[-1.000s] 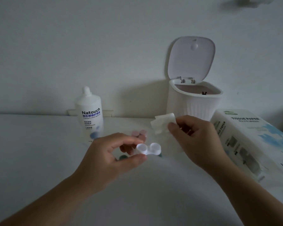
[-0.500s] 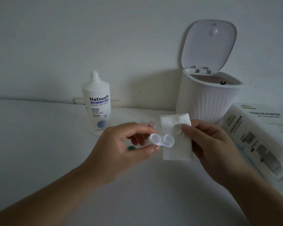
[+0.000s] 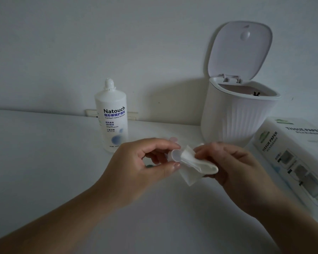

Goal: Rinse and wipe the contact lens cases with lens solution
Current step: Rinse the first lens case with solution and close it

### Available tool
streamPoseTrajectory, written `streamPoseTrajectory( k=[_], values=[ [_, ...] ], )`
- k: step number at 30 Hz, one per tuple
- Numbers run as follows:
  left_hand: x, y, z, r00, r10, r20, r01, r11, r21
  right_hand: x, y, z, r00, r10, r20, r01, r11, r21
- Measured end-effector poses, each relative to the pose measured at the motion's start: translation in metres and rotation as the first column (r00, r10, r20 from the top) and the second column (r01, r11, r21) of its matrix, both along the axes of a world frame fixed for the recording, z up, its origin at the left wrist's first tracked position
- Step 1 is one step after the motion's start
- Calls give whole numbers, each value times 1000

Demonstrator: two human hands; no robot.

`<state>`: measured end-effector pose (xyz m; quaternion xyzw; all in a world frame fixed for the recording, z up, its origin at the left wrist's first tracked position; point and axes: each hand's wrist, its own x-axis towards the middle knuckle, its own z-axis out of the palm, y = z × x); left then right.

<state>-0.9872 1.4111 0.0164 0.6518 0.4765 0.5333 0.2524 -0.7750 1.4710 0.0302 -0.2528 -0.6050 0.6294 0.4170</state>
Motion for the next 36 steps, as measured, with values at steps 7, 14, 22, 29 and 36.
streamPoseTrajectory(
  k=[7,14,22,29,36],
  values=[
    [1,-1,1,999,-15,-31,15,1000,0,-4,-5,1,967,9,255,-11,1000,5],
    [4,-2,4,991,-65,-113,60,997,-43,1,-7,1,920,109,377,-141,988,59],
    [3,-3,9,957,13,-290,25,992,127,0,-8,-3,914,93,395,-143,985,99],
    [12,-6,5,915,227,-333,-89,920,382,-2,-10,-4,979,43,201,-54,997,52],
    [-2,-4,12,929,-92,-359,108,994,24,-1,-13,-6,836,39,547,-161,971,178]
  ],
)
